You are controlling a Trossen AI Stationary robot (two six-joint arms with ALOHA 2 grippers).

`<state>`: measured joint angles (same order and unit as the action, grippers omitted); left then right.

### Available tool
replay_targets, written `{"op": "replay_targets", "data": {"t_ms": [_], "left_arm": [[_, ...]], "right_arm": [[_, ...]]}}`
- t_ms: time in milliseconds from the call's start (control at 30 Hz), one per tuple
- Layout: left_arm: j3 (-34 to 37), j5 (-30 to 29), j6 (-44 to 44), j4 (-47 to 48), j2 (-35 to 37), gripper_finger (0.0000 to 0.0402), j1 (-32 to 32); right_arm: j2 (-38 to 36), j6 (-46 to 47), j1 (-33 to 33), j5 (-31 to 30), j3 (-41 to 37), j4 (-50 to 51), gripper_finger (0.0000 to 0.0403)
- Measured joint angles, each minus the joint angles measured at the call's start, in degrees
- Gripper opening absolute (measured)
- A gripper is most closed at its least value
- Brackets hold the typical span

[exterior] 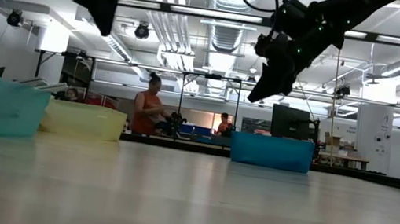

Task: Sort silverware by color (type)
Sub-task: Put the blue spoon into the blue bin

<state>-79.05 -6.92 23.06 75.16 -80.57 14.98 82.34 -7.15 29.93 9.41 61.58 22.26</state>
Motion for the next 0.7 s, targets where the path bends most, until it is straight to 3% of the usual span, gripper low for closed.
{"op": "replay_targets", "data": {"t_ms": [167, 333, 533, 700], "left_arm": [[8.16, 0.13, 18.33, -4.79, 5.05, 0.0042, -15.09], [15.75, 6.15, 37.68, -11.10, 6.37, 0.0042, -30.08], [19.16, 4.66, 53.29, -26.29, 1.95, 0.0035, -46.45], [17.22, 4.44, 63.19, -28.06, -5.52, 0.0026, -55.35]], "right_arm": [[-0.93, 1.53, -4.23, 0.00, 0.00, 0.04, 0.0070], [-1.35, 3.89, -9.13, 0.00, 0.00, 0.06, 0.0069], [-1.35, 6.70, -15.62, 0.00, 0.00, -0.11, 0.0074], [-1.35, 10.55, -20.79, -0.53, 0.00, -0.24, 0.0075]]}}
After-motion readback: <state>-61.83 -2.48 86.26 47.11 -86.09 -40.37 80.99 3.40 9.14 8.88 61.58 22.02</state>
